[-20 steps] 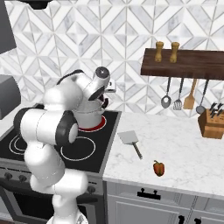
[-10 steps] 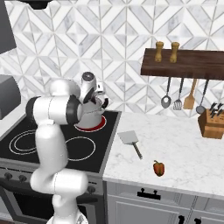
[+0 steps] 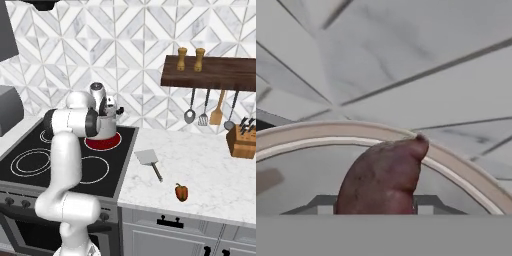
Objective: Put the bell pepper and potato in the pot. Retrieve the spatula and lightly stir the vegetables in the pot.
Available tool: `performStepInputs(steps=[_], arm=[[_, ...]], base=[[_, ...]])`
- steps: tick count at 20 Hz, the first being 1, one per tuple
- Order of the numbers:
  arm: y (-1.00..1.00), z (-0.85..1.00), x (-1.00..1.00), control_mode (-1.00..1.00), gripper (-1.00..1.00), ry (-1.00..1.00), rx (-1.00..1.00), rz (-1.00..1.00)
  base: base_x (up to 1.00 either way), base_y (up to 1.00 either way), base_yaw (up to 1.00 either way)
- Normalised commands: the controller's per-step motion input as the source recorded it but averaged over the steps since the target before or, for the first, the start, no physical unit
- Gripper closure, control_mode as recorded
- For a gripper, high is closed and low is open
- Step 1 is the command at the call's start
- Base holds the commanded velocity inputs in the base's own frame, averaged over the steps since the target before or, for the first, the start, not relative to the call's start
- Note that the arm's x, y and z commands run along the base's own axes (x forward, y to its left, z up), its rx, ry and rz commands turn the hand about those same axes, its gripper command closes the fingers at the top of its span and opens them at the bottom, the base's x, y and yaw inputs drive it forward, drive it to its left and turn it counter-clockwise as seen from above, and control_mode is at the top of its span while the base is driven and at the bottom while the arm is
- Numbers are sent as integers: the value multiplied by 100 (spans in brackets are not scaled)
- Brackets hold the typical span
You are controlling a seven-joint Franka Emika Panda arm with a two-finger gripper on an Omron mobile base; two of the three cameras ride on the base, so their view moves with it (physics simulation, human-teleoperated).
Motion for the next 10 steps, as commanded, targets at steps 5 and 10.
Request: performStepInputs(steps=[5,10], arm=[[-6,-39,6,-100,100,13,-6,0],[-9,-12,-39,-100,-100,7,-2,0]], base=[[0,0,0],[0,0,0]])
